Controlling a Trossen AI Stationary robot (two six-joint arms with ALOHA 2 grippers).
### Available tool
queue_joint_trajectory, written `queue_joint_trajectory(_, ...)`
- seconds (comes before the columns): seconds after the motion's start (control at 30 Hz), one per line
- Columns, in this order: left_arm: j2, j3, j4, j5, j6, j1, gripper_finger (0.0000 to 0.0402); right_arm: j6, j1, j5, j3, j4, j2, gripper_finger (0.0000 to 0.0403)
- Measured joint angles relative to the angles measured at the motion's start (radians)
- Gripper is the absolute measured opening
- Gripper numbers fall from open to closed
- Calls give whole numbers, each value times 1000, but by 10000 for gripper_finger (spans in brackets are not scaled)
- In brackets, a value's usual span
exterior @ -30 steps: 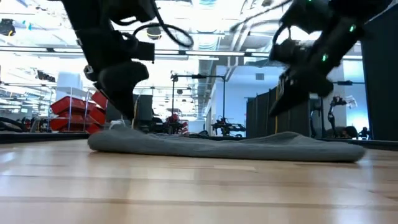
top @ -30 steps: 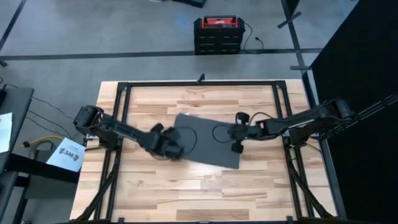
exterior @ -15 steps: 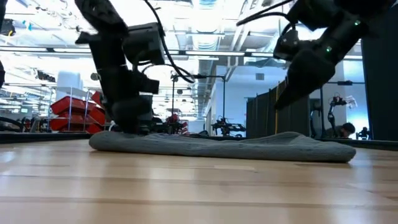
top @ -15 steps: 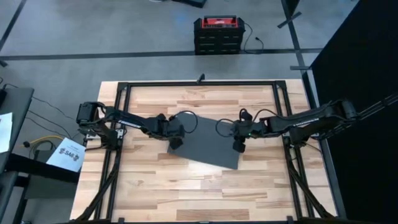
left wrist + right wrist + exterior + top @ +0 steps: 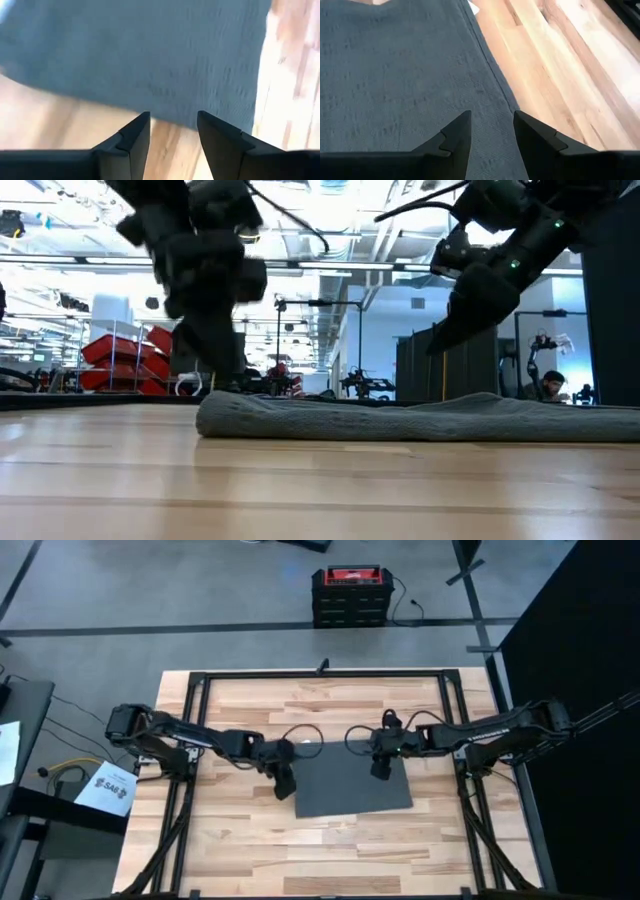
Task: Roll towel
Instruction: Fold the gray towel
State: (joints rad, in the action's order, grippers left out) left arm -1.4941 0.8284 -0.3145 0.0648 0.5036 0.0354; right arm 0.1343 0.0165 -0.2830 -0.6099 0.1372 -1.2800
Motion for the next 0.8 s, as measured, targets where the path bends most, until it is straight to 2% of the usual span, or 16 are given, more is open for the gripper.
queue_joint_trajectory(0.13,60,3,11,-190,-123,-31,150,-17,24,-1,0,-9,0,137)
queue_joint_trajectory(0.2,63,3,11,-220,-178,-76,150,-33,36,-1,0,-16,0,137)
queue_joint_trajectory(0.4,-1,-18,28,-169,-333,-187,150,-68,52,-1,0,-24,-1,137)
queue_joint_trajectory(0.57,-78,-28,27,-146,-451,-216,150,-109,49,-1,0,-58,-1,137)
queue_joint_trajectory(0.67,-106,-28,40,-141,-469,-216,150,-132,50,-1,0,-78,-1,137)
queue_joint_trajectory(0.8,-130,-28,59,-67,-465,-217,149,-144,62,-1,0,-92,-1,137)
